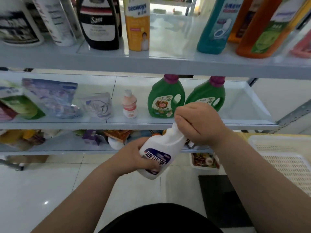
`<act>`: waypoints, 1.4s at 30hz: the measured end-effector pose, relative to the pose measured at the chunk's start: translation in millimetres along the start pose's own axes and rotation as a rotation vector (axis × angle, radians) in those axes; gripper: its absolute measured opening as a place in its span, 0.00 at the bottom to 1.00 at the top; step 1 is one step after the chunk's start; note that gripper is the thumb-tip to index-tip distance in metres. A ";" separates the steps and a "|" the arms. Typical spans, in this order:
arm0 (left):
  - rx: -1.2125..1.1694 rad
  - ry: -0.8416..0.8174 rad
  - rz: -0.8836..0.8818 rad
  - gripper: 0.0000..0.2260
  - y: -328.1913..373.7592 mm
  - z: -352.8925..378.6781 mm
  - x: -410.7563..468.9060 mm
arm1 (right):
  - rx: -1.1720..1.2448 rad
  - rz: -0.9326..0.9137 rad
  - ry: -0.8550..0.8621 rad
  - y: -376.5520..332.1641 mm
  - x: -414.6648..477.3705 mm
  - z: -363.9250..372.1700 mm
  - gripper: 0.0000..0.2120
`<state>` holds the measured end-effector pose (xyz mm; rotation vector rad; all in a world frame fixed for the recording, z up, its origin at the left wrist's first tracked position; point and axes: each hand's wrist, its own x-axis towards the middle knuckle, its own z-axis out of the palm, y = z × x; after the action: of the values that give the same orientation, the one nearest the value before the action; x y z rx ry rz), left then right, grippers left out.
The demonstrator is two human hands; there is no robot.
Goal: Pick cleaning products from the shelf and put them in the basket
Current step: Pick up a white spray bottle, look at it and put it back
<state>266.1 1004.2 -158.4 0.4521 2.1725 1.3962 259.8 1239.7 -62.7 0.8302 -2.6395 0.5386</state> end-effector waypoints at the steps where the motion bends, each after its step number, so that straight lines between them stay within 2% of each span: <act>1: 0.000 0.050 0.028 0.29 1.7 -3.4 -0.2 | -0.033 0.005 0.036 -3.0 6.3 -1.1 0.17; 3: 0.075 0.186 0.080 0.25 9.6 -8.7 2.8 | -0.061 0.151 0.054 -2.9 20.8 -4.9 0.17; 5: 0.172 0.286 0.128 0.22 21.6 -18.8 5.3 | -0.044 0.399 0.033 -2.6 36.6 -10.3 0.18; 7: 0.192 0.316 0.186 0.21 33.6 -28.0 8.2 | 0.098 0.548 0.138 -5.4 45.6 -14.7 0.18; 9: 0.046 0.299 0.267 0.16 48.4 -33.3 10.7 | 0.356 0.597 0.309 -11.8 46.6 -13.5 0.13; 10: -0.064 0.280 0.306 0.13 56.0 -34.4 12.9 | 0.472 0.602 0.333 -15.0 44.6 -10.2 0.11; 13: -0.291 0.276 0.366 0.07 79.7 -39.6 22.3 | 0.657 0.592 0.207 -17.5 32.9 9.6 0.21; 16: -0.316 0.289 0.410 0.12 100.2 -46.1 41.2 | 0.739 0.544 0.247 -7.9 33.0 18.6 0.25; 21: -0.096 0.372 0.554 0.21 131.4 -65.2 76.5 | 0.811 0.504 0.425 30.7 64.7 -5.0 0.27; 23: 0.220 0.506 0.614 0.24 131.0 -78.6 92.7 | 0.788 0.505 0.465 47.9 82.1 -15.7 0.26; 25: 0.581 0.661 0.581 0.25 126.4 -92.0 110.4 | 0.783 0.514 0.476 67.9 100.3 -25.5 0.26; 29: 0.995 0.807 0.530 0.20 112.6 -94.0 145.0 | 0.707 0.534 0.440 105.3 137.7 -33.9 0.25; 31: 1.069 0.882 0.584 0.18 101.7 -89.2 158.7 | 0.669 0.542 0.421 116.5 152.1 -33.6 0.24; 35: 1.127 1.027 0.743 0.20 77.6 -87.6 177.2 | 0.636 0.577 0.395 131.5 167.6 -26.4 0.26; 42: 1.115 1.107 0.816 0.19 66.0 -90.6 192.3 | 0.559 0.521 0.354 141.0 169.2 -15.6 0.28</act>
<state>57.2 1066.8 -113.8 1.2775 3.9313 0.5149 46.6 1273.0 -16.2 0.1207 -2.3706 1.4515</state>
